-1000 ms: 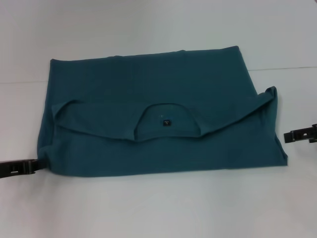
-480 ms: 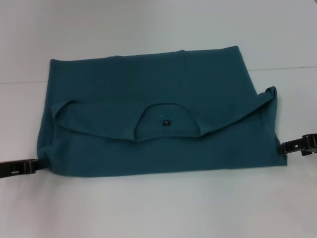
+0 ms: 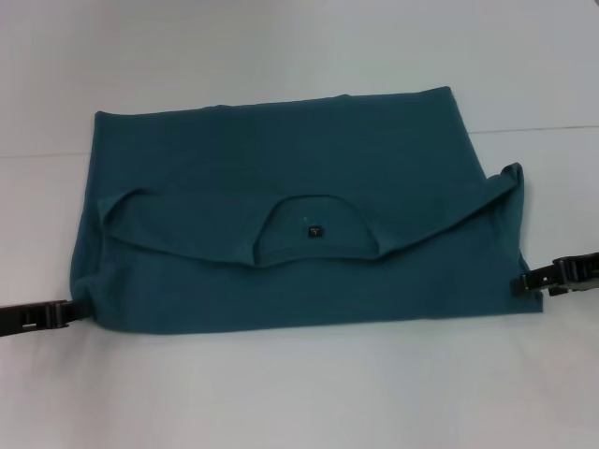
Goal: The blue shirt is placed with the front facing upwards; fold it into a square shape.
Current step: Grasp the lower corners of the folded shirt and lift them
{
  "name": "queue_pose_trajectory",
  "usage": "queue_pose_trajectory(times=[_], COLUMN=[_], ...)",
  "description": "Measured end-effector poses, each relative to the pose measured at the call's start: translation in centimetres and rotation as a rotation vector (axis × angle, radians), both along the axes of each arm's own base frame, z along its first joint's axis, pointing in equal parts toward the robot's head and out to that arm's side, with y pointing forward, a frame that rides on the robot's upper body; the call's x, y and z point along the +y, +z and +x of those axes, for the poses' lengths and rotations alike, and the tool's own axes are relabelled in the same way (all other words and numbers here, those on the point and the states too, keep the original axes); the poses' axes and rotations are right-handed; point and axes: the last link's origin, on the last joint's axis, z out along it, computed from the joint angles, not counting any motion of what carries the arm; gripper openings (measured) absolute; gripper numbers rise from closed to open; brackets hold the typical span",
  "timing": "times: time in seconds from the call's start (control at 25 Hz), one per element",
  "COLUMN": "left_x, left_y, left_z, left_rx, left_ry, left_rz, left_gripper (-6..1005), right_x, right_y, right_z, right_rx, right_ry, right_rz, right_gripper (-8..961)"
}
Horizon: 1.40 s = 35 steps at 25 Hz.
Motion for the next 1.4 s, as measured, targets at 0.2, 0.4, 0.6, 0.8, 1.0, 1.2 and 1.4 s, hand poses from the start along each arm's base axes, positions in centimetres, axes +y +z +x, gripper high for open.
queue_pose_trajectory(times=[0.2, 0.4, 0.6, 0.8, 1.0, 1.2, 1.4], left_x=[0.0, 0.0, -0.1, -0.1, -0.1, 0.0, 0.0], left_y=[0.0, 0.0, 0.0, -0.1, -0.1, -0.1, -0.2], left_z=[0.0, 0.0, 0.0, 0.0, 0.0, 0.0, 0.0], left_rx=[0.000, -0.001, -0.001, -0.001, -0.002, -0.001, -0.001], left_ry=[0.000, 0.001, 0.001, -0.001, -0.001, -0.001, -0.003], left_rz=[-0.001, -0.001, -0.002, -0.003, -0.003, -0.002, -0.003], left_gripper=[27, 27, 27, 27, 27, 27, 27], right_x=[0.2, 0.2, 0.4, 0.4, 0.3, 0.3, 0.3], right_y=[-0.6, -0.9, -1.5, -1.6, -1.6, -1.3, -1.2], right_z=[-0.2, -0.3, -0.2, 0.0, 0.1, 0.2, 0.2], right_rx=[0.004, -0.001, -0.002, -0.002, -0.005, -0.008, -0.008], right_ry=[0.008, 0.012, 0.005, -0.003, -0.003, -0.007, -0.005], right_rz=[0.002, 0.001, -0.004, -0.005, -0.004, 0.002, 0.001], right_gripper=[776, 706, 698, 628, 352, 180, 97])
